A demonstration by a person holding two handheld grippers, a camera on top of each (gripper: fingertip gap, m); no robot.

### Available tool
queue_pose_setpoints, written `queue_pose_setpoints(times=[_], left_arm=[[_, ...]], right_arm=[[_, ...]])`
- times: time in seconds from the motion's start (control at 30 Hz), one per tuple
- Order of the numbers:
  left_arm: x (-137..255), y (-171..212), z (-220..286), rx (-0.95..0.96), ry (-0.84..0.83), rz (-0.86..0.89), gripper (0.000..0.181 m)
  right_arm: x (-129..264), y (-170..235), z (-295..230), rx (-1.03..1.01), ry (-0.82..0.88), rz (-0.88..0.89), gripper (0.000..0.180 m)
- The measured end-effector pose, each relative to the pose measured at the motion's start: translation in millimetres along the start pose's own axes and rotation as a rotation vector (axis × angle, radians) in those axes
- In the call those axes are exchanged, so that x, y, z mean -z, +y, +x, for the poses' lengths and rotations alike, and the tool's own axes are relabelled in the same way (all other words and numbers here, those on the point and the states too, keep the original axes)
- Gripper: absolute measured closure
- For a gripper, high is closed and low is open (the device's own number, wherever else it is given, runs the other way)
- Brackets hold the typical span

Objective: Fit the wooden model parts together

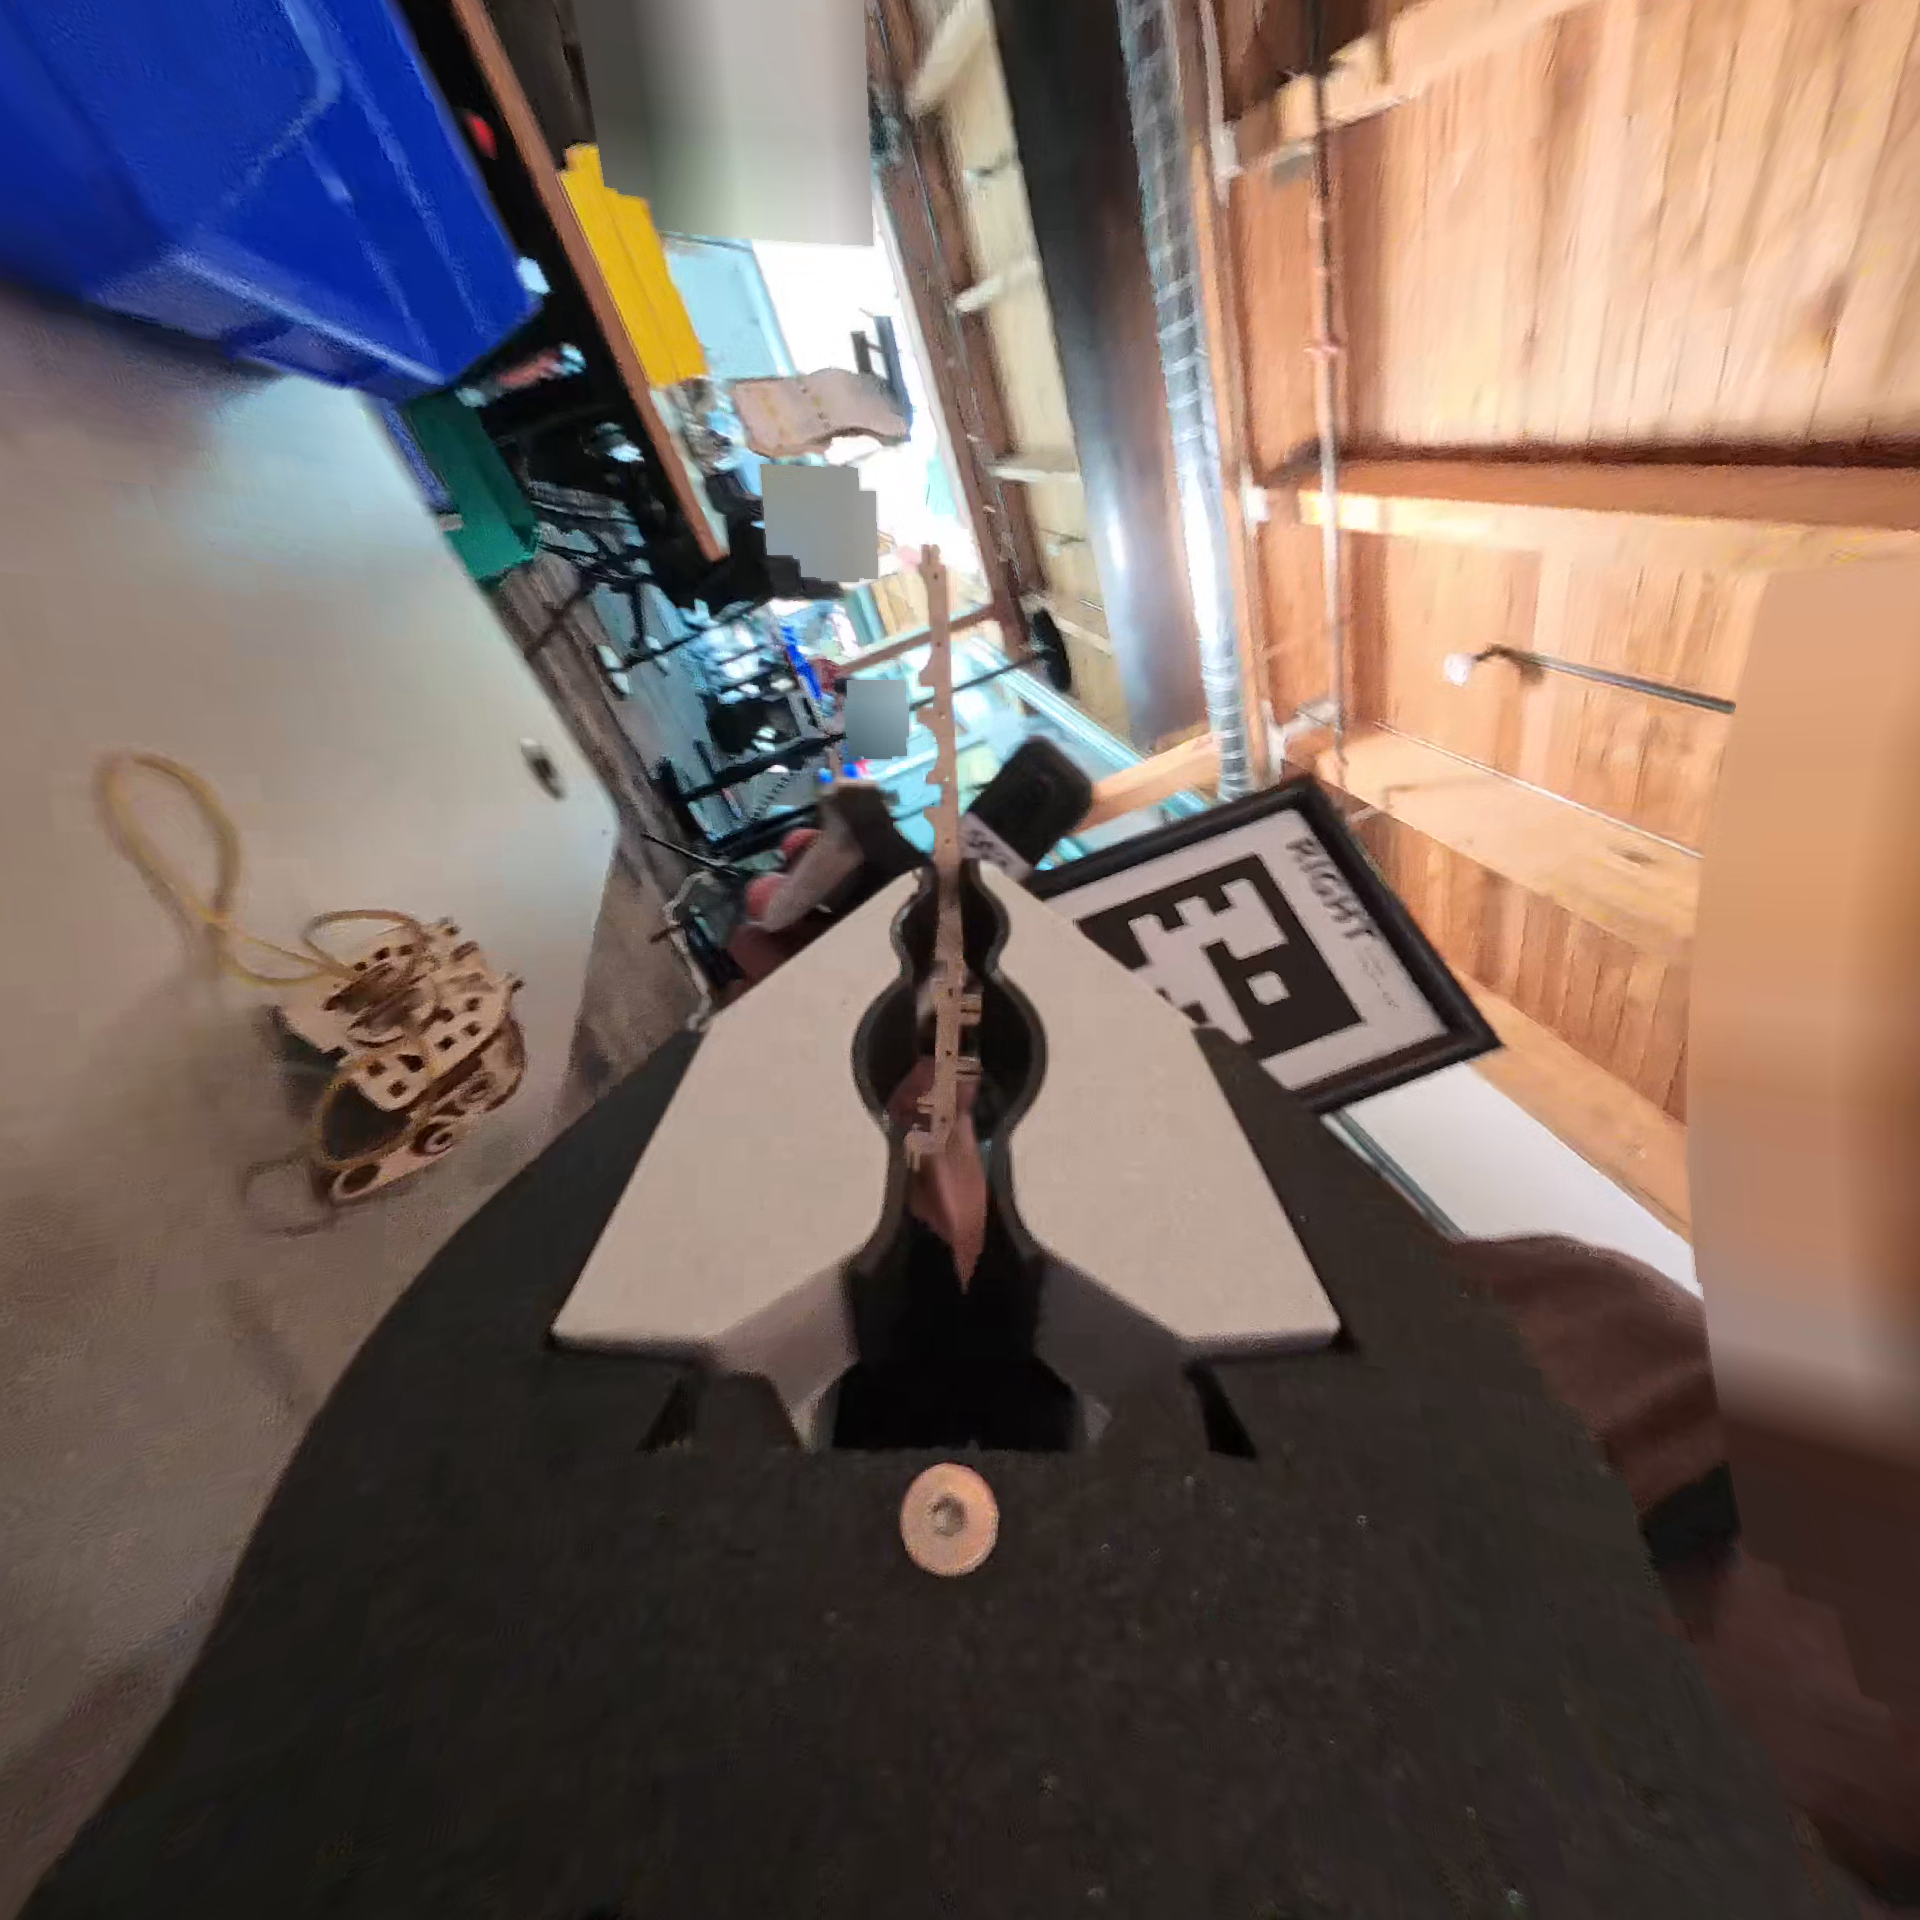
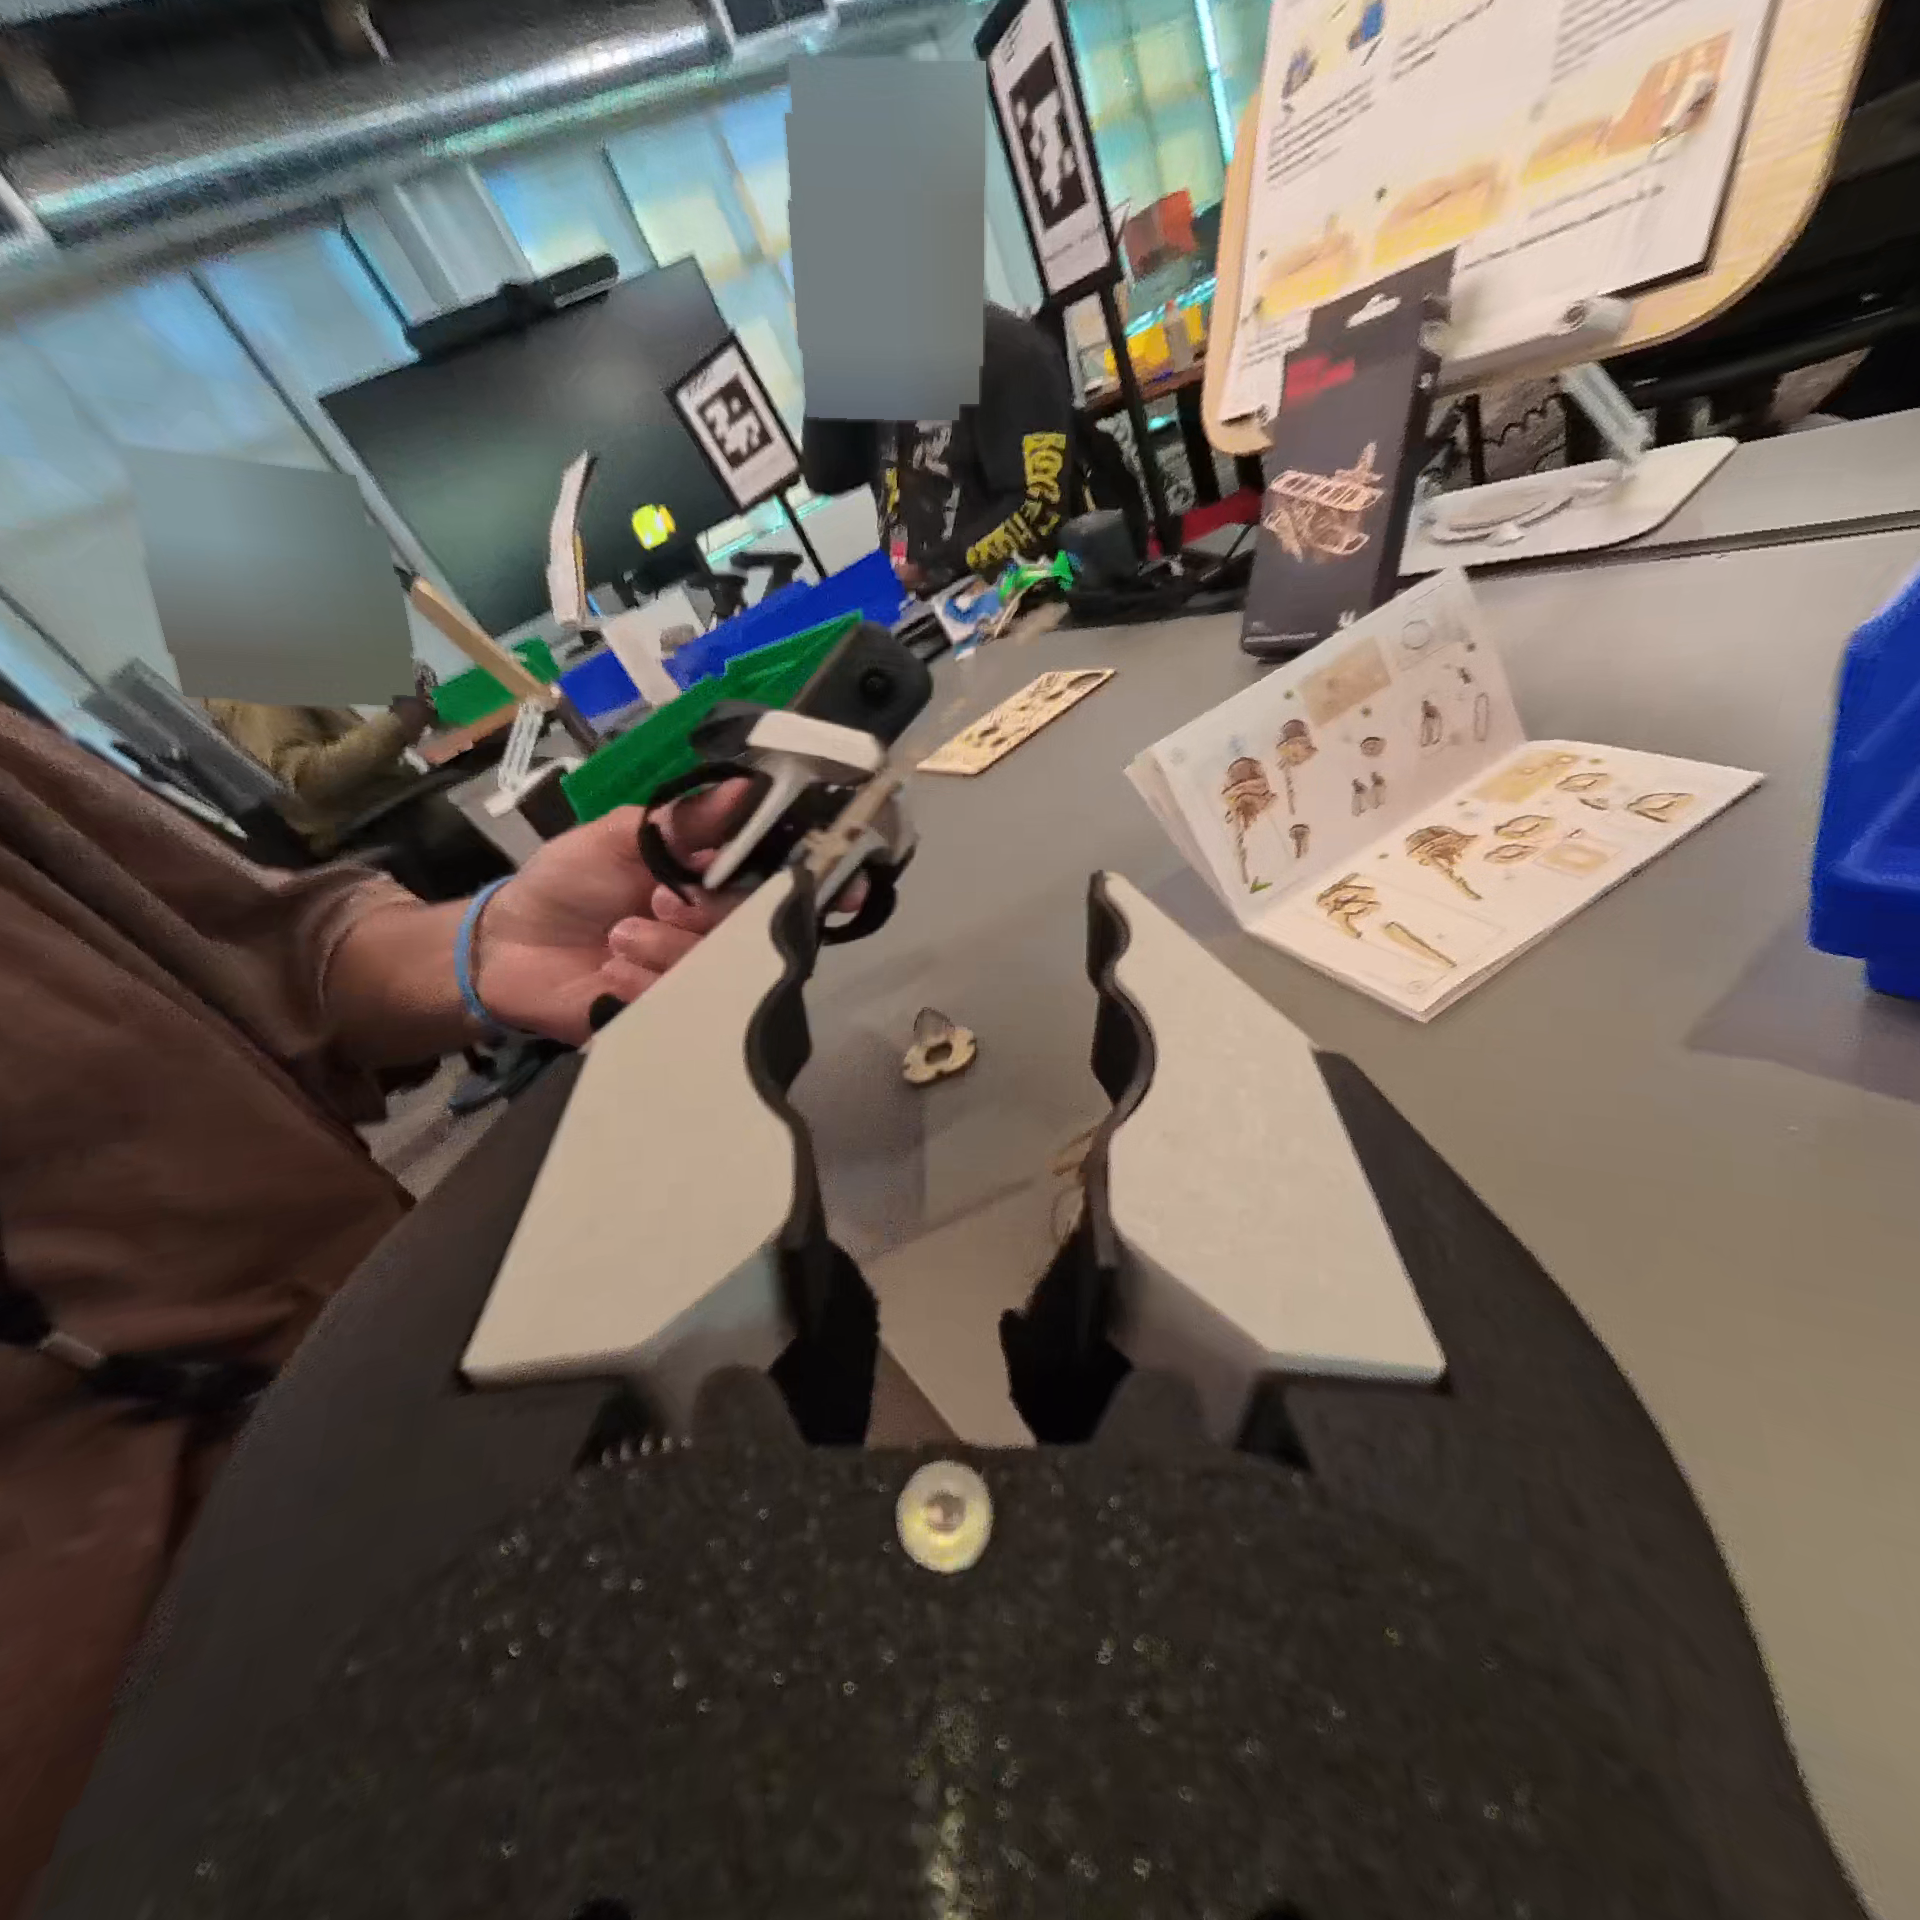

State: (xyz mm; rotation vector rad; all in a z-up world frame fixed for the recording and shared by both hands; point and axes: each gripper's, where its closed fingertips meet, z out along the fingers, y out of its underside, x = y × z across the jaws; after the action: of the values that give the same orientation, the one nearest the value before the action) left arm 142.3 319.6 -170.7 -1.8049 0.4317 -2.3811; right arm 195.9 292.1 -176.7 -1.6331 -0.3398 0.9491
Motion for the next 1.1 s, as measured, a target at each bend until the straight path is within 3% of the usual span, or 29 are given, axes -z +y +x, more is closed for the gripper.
queue_pose_setpoints(times=[0.13,0.23,0.37,0.47,0.6,0.67,0.83,0.97,1.03,1.1], left_arm=[[-5.7,2.3,-18.9,-0.005,-0.086,0.091,0.180],[-11.7,12.7,-26.2,-0.142,-0.181,0.077,0.179],[-12.9,15.1,-20.0,-0.254,-0.258,0.112,0.179],[-11.5,11.2,-18.6,-0.295,-0.315,0.147,0.179],[-13.8,14.3,-18.9,-0.317,-0.349,0.157,0.179],[-15.2,16.9,-17.9,-0.352,-0.366,0.150,0.179],[-13.0,18.8,-19.7,-0.500,-0.412,0.066,0.179],[15.3,37.3,-59.9,-0.572,-0.638,-0.092,0.151],[19.8,59.7,-69.6,-0.531,-0.668,-0.118,0.137],[19.2,77.8,-76.2,-0.542,-0.709,-0.144,0.136]], right_arm=[[-16.6,22.3,-22.6,0.163,0.061,-0.119,0.132],[-25.4,23.6,-33.2,0.103,0.074,-0.109,0.149],[-26.0,38.7,-33.4,-0.058,0.018,-0.187,0.139],[-33.6,39.3,-32.9,0.026,0.120,-0.183,0.139],[-37.4,38.8,-20.1,0.166,0.327,-0.183,0.153],[-36.1,37.3,-18.5,0.181,0.354,-0.187,0.171],[-20.7,30.2,-7.0,0.194,0.370,-0.263,0.177],[6.7,-3.5,33.7,0.095,0.387,-0.258,0.177],[7.3,7.5,51.9,0.038,0.340,-0.294,0.177],[2.5,33.3,62.4,-0.087,0.284,-0.327,0.177]])
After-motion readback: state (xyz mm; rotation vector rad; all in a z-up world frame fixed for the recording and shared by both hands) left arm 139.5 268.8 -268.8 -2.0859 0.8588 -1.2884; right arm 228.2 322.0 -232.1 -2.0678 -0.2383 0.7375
